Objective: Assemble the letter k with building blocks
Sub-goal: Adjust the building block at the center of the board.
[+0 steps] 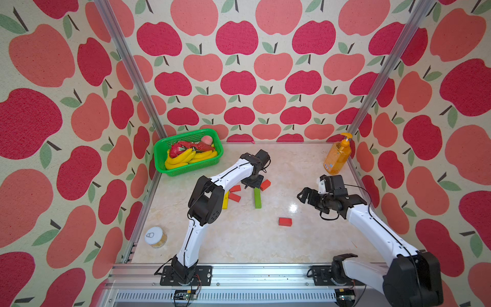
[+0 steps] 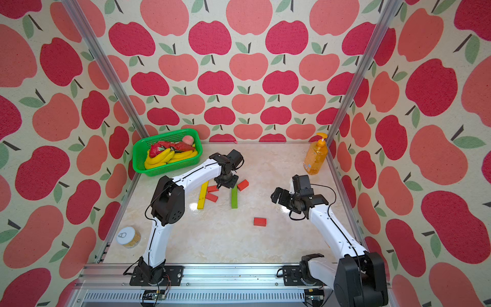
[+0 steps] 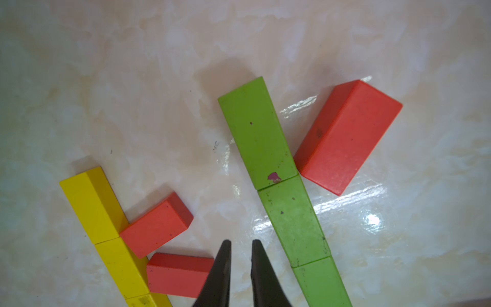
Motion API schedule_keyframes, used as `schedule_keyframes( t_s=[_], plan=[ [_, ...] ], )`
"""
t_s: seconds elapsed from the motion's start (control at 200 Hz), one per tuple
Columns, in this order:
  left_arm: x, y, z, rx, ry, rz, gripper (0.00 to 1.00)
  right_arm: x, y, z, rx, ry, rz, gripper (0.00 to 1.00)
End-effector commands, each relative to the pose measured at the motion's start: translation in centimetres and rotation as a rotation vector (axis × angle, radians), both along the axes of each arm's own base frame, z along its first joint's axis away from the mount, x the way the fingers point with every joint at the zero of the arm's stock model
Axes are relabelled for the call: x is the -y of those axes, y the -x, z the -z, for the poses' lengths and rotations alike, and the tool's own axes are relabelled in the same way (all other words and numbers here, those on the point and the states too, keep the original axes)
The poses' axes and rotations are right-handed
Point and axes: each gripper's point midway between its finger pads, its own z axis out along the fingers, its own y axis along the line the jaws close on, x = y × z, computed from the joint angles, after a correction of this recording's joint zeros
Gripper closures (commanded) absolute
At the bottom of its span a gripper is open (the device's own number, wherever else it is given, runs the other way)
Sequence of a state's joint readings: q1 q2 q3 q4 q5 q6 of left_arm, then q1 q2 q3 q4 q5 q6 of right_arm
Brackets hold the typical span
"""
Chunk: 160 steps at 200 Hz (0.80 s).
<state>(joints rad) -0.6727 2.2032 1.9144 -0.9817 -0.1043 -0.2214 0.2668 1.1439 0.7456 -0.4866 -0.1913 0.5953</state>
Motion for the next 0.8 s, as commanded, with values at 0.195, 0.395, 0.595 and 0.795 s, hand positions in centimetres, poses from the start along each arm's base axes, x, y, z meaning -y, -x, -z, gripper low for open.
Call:
schedule_keyframes(
  t_s=[0.195, 0.395, 0.595, 0.795],
  plan=[
    [-1.0, -0.5, 2.1, -0.063, 0.052, -0.158, 0.82, 0.1, 0.2, 0.4, -0.014, -0.01, 0.01, 0.01],
    [-1.5, -0.7, 2.3, -0.059, 0.061, -0.176, 0.81, 0.1, 0.2, 0.3, -0.013, -0.004, 0.008, 0.01],
    [-1.8, -0.5, 3.1, -0.08, 0.089, -0.202, 0.82, 0.3, 0.6, 0.4, -0.019, -0.002, 0.009, 0.01],
    [-1.4, -0.7, 4.2, -0.099, 0.125, -0.219, 0.82, 0.3, 0.7, 0.3, -0.013, -0.005, 0.013, 0.01]
  ],
)
